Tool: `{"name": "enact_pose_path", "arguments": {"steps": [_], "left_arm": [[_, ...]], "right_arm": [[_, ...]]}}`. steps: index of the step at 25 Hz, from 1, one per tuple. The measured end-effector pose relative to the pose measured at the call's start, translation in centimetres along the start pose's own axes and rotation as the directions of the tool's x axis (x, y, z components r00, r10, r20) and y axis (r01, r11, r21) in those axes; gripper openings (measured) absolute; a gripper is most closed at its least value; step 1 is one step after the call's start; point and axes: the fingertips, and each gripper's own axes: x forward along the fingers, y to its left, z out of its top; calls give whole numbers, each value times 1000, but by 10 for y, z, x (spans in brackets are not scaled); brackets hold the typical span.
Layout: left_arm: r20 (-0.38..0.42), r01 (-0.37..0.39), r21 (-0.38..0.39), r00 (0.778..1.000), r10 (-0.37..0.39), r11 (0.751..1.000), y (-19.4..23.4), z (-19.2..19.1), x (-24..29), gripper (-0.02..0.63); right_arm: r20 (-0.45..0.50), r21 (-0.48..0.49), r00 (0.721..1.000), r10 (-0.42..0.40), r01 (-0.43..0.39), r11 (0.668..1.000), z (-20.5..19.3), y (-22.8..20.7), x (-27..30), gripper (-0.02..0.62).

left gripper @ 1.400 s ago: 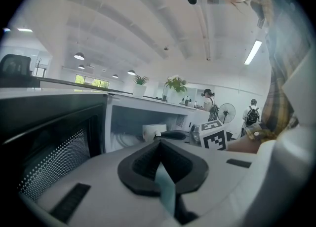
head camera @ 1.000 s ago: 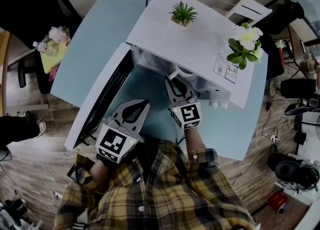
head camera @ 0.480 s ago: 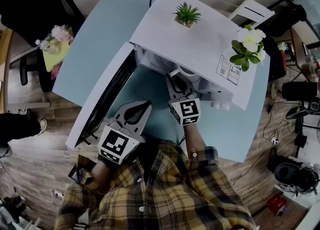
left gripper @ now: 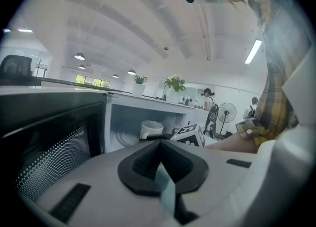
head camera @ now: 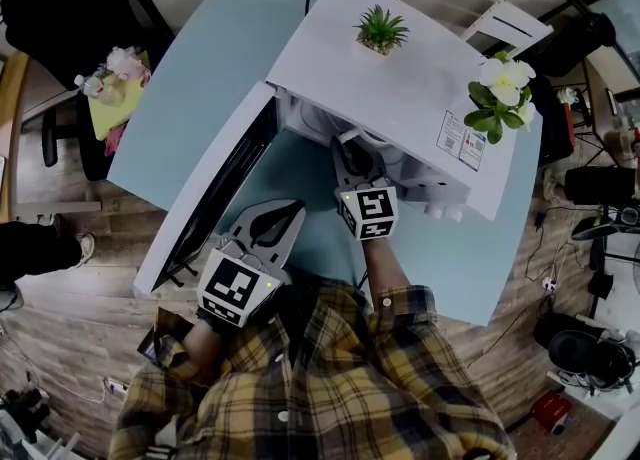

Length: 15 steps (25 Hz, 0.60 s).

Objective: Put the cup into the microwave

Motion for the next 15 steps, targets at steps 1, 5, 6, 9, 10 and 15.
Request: {"name": "enact_pose_path", "arguments": {"steps": [1,5,6,9,10,15], "left_arm": [[0,1,0,1000,-1,1000,0,0,0,-9],[-1,4,2,1000,-4,1000,-1,-1,0,-10],[-1,5,2,1000,-5,1000,-1,-1,0,-10],[2,3,4,1000,-3,1000,0,0,-1,-10],[3,2,4,1000,-2,1000,1,1,-1,-9],[8,0,5,1000,0,1000,3,2,-3,-9]], "right_arm": [[-3,3,1000,3,-3,1000,-1,0,1,55],[9,21,1000,13,-13,1000,1,1,2,55],[15,23,1000,13,-13,1000,1,1,2,55],[19,29,1000,17,-17,999,1,2,1,69],[19,30,1000,20,-21,999,2,3,1,77],[27,40,999,27,-28,999,5,7,-3,91]]}}
